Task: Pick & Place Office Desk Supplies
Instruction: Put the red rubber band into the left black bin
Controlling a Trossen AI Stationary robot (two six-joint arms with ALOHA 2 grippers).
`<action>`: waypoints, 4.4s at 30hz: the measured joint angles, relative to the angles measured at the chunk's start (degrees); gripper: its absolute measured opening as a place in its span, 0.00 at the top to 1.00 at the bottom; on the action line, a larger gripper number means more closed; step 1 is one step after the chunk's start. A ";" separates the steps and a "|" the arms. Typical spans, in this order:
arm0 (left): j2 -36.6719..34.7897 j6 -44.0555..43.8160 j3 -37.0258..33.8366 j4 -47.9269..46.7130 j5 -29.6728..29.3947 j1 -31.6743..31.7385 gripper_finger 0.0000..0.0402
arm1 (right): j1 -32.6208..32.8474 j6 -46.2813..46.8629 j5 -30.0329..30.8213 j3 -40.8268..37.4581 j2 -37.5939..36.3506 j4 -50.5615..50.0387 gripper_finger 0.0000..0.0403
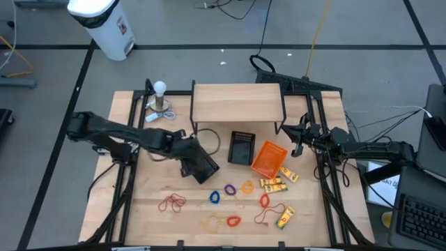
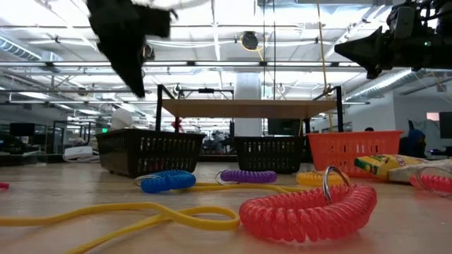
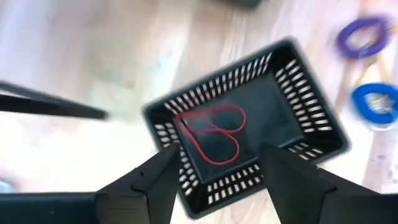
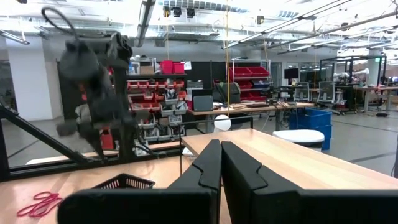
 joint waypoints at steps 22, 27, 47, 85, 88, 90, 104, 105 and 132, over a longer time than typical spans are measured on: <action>-35.10 28.75 -2.17 19.75 -1.59 1.17 0.99 | -0.01 1.53 0.00 -0.02 0.02 0.23 1.00; -38.65 28.84 -7.01 20.34 -0.07 7.89 0.99 | 0.01 1.53 -0.02 -0.01 0.02 0.68 1.00; -60.17 21.48 -37.74 42.58 7.61 18.60 1.00 | -0.01 2.82 -0.20 -0.02 0.02 0.42 1.00; -63.46 22.39 -61.24 56.61 27.76 33.95 1.00 | -0.01 -0.33 -0.02 0.00 0.02 -1.83 1.00; -63.46 21.40 -61.24 55.68 29.22 34.70 1.00 | -0.01 0.19 -0.02 -0.01 0.04 -2.04 1.00; -63.46 20.74 -61.22 55.39 29.55 34.88 1.00 | 0.00 0.45 0.00 0.00 0.04 -2.00 1.00; -62.58 22.06 -61.11 51.51 32.32 34.66 1.00 | -0.01 4.22 0.24 -0.01 0.02 1.30 1.00; -62.61 22.13 -61.11 51.50 32.26 34.68 1.00 | -0.01 3.74 0.40 -0.02 0.02 1.36 1.00; -64.97 16.54 -61.20 54.40 19.04 24.01 1.00 | -0.04 8.57 1.79 -0.02 0.02 1.33 1.00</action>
